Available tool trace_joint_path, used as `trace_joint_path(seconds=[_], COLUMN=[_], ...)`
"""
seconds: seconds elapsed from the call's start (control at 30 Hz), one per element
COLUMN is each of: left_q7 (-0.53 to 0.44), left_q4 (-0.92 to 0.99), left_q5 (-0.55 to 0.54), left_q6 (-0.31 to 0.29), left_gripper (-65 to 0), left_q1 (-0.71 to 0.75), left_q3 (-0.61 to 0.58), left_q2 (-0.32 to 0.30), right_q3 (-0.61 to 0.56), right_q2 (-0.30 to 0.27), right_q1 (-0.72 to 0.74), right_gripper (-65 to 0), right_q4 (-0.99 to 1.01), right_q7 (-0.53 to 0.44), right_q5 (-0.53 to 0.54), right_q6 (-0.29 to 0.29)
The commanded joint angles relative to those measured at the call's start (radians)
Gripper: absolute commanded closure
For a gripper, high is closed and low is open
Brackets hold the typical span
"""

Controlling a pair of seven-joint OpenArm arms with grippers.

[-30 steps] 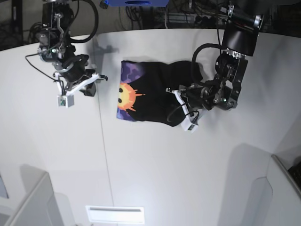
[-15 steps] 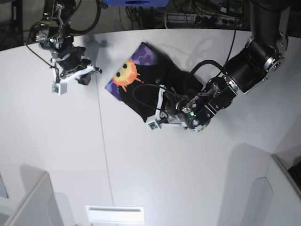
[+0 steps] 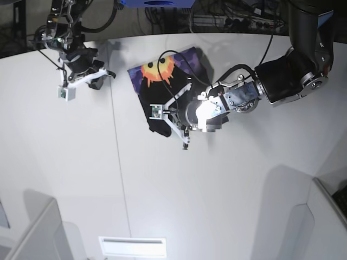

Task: Fold the T-shirt properly
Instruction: 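Grasp the bundle with the left gripper and rotate it, sun graphic up, then flatten the folded shirt with the left gripper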

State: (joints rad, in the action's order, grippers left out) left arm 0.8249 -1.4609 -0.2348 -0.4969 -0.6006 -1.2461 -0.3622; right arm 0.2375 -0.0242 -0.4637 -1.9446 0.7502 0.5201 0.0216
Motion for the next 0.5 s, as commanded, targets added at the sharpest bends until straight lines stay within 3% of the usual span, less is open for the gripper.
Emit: trace_joint_path(seconds=[0.0, 0.2, 0.47], left_q7=[0.007, -0.118, -0.128], left_q4=[-0.002, -0.001, 0.001], left_q5=[0.042, 0.237, 0.257], left_q6=[-0.019, -0.078, -0.078], left_gripper=[0.0, 0.0, 0.0], left_q1=[0.012, 0.06, 0.061], left_q3=[-0.004, -0.004, -0.013], left_q2=[-0.001, 0.028, 0.061], right_q3=[0.001, 0.001, 0.009], right_q2=[-0.004, 0.008, 0.008], right_q1=[-0.005, -0.011, -0.013], right_gripper=[0.0, 0.0, 0.0], right_q4=[-0.017, -0.016, -0.014], right_q7=[-0.016, -0.016, -0.016], right_q5=[0.007, 0.005, 0.005], right_q6=[-0.004, -0.004, -0.004])
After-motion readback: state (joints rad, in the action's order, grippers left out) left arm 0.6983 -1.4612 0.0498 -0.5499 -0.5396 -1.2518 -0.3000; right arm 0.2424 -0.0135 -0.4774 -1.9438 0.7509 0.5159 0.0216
